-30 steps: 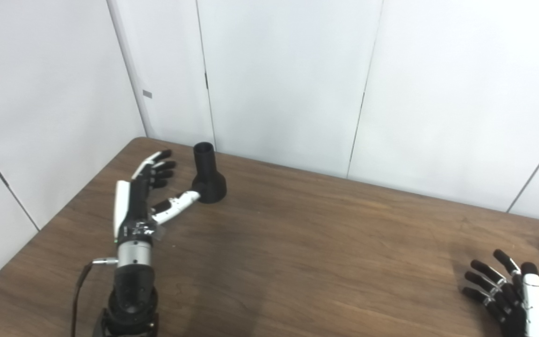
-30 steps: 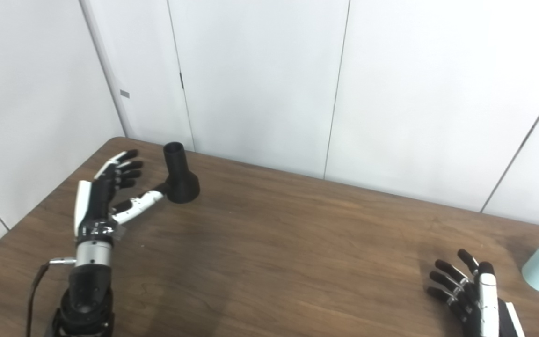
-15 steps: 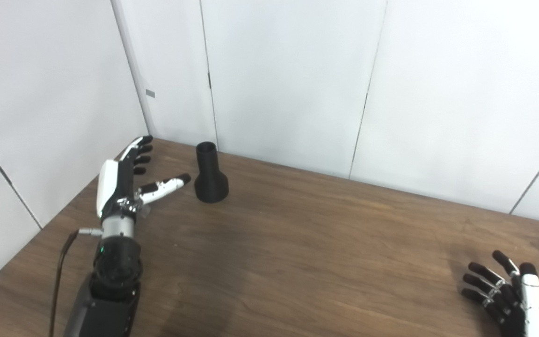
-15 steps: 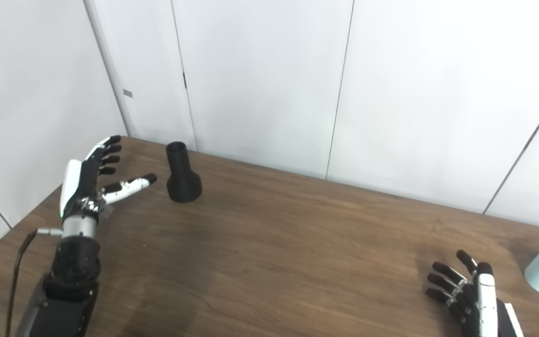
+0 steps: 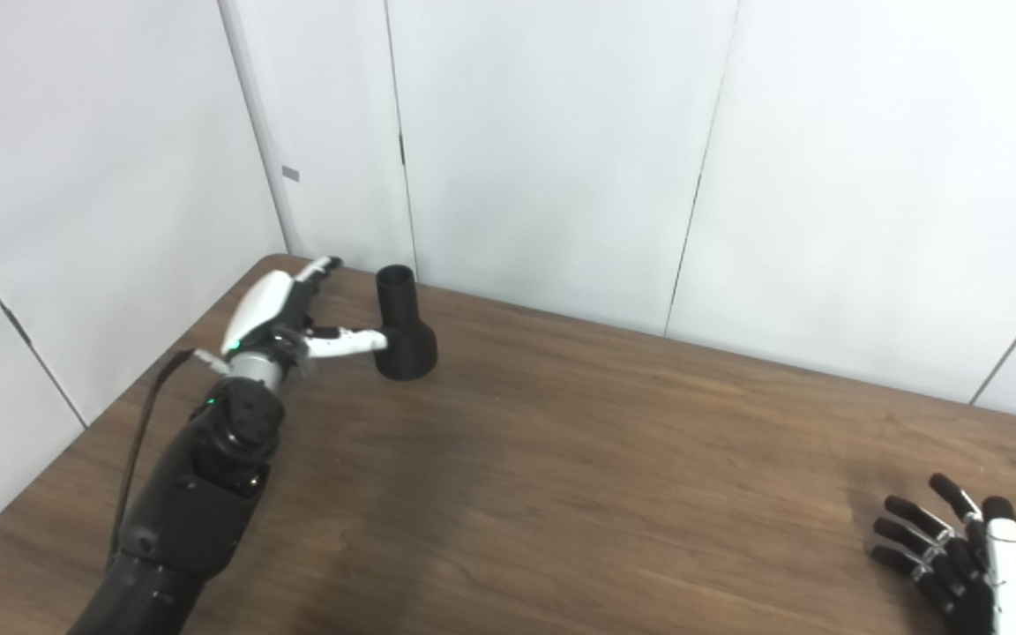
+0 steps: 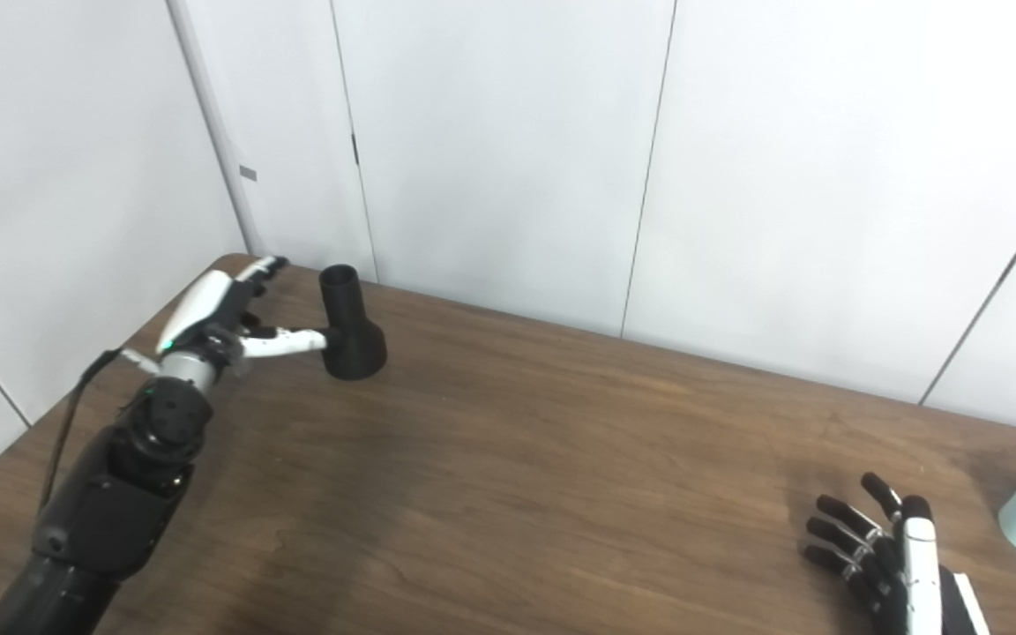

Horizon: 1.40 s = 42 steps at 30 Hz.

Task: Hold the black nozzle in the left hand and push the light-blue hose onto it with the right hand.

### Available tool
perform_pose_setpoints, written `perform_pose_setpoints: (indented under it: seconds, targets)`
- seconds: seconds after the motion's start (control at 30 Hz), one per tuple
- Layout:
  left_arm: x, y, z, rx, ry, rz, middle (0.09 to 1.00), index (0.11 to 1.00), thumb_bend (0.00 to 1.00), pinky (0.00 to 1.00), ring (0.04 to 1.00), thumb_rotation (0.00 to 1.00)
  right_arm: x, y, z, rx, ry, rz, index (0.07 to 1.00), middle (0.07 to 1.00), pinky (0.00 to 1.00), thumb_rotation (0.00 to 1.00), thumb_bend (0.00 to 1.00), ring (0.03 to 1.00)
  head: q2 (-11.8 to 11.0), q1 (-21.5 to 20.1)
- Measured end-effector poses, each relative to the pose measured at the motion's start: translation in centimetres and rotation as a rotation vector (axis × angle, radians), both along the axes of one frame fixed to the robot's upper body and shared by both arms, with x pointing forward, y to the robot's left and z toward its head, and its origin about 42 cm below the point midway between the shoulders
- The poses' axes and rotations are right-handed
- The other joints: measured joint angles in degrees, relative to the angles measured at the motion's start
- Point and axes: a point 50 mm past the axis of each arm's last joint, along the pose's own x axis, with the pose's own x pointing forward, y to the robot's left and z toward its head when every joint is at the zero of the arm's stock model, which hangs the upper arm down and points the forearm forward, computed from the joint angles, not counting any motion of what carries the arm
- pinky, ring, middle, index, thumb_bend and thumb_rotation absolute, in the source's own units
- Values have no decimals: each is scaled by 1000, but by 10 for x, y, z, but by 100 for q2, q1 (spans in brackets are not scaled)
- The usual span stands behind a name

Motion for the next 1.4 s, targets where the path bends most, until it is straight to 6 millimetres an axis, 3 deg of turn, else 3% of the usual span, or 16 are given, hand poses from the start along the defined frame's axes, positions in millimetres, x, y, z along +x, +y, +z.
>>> perform_pose_setpoints:
  seconds: [0.27,0.5,0.7,1.0,1.2,1.4]
  targets:
    - [20,-3,-13,56,99,8,982,980,1000,945,989,487,-4,0,2,1,0,1,910,723,621,1000,257,698,53,0]
    - [29,-3,-23,91,154,23,993,976,1000,1000,1000,491,-4,0,2,-2,0,7,909,721,628,1000,262,692,97,-70]
    - [40,-6,-25,138,185,28,977,963,1000,922,978,492,-4,0,2,5,1,9,907,713,617,1000,267,676,114,-88]
    - [47,-14,-22,162,204,-3,980,944,1000,903,978,444,-4,0,2,6,2,9,908,712,623,1000,273,667,193,-106]
    - [55,-25,-15,192,199,-27,921,867,1000,736,917,396,-5,0,2,6,2,11,909,710,616,1000,286,664,255,-105]
    - [62,-33,-11,226,213,-47,854,800,990,657,853,304,-6,-1,3,4,5,16,910,699,626,1000,289,659,308,-97]
